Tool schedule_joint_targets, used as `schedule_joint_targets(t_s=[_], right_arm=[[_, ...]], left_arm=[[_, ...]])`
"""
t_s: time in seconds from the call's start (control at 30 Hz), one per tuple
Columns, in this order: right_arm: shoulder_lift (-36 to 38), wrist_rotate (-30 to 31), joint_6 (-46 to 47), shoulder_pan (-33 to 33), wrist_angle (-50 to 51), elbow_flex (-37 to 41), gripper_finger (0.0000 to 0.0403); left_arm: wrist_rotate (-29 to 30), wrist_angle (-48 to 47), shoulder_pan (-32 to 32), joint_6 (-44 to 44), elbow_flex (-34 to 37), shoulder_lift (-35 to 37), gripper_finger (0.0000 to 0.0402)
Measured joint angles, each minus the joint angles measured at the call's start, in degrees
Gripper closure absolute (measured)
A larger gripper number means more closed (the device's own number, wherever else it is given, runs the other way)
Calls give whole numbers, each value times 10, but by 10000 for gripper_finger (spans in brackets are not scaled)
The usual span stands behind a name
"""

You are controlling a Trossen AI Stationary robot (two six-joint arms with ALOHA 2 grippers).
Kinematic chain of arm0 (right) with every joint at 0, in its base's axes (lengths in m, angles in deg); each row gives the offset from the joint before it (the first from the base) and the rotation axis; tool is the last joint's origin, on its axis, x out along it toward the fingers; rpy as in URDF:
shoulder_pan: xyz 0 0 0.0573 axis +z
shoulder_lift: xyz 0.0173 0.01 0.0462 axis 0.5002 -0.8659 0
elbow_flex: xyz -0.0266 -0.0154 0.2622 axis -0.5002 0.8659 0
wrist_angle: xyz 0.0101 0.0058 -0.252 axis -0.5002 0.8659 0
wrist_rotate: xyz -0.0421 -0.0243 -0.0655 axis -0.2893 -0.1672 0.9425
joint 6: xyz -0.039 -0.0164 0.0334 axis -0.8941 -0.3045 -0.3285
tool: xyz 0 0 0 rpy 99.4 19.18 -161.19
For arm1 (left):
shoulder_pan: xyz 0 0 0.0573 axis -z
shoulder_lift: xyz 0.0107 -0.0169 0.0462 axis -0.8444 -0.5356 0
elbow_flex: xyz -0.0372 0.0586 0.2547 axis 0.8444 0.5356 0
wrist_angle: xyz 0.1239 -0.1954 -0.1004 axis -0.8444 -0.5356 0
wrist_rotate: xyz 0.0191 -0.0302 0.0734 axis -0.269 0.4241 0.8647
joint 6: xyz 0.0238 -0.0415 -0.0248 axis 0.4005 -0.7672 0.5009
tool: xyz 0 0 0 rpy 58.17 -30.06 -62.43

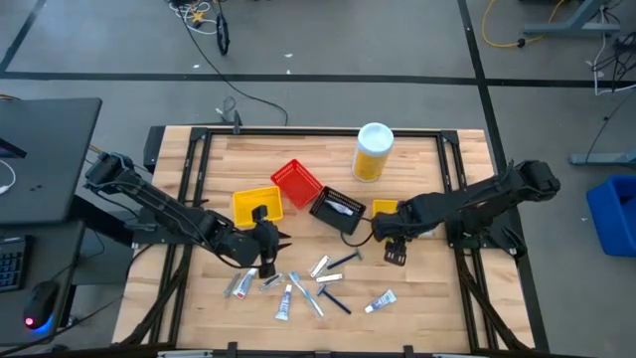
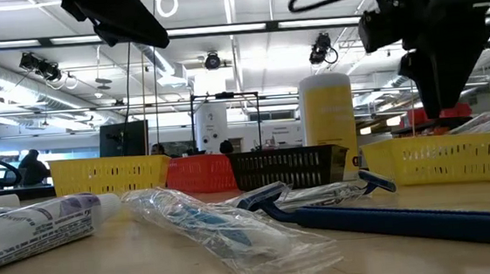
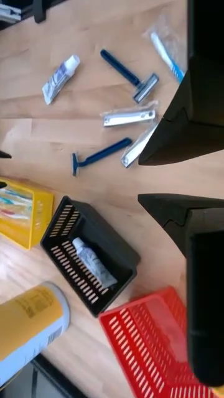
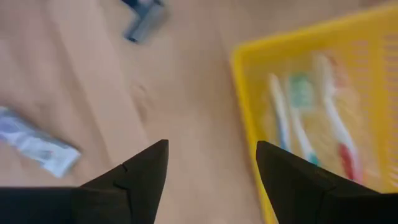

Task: Pick & Place Travel size toiletries
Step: Put the razor into the red bin

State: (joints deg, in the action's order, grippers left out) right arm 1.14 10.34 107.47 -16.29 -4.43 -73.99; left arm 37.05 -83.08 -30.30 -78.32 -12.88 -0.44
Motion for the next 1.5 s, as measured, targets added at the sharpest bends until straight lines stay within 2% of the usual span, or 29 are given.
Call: schedule_joint_targets(t_s=[0.23, 0.53, 0.77, 0.9, 1.13, 1.33, 1.43, 1.5], right_arm=[[0, -19, -19, 34, -148, 0, 172], [-29, -11, -28, 111, -311, 0, 171], [-100, 81, -88, 149, -380, 0, 159], [-147, 120, -106, 143, -406, -1, 155], [-163, 120, -139, 94, -370, 0, 165], [-181, 70, -169, 34, -377, 0, 165], [-205, 29, -168, 21, -397, 0, 170], [-218, 30, -175, 21, -397, 0, 177]], left_arm=[[-46, 1, 0, -11, 0, 0, 310], [-47, 19, 9, -24, 1, -15, 310], [-73, 113, 18, 37, 0, -74, 310], [-60, 135, 16, 38, 0, -92, 310], [-53, 136, 14, 29, -1, -82, 310], [-53, 132, 8, 49, -1, -76, 310], [-53, 132, 1, 37, -1, -76, 310], [-53, 127, -5, 26, -1, -76, 310]])
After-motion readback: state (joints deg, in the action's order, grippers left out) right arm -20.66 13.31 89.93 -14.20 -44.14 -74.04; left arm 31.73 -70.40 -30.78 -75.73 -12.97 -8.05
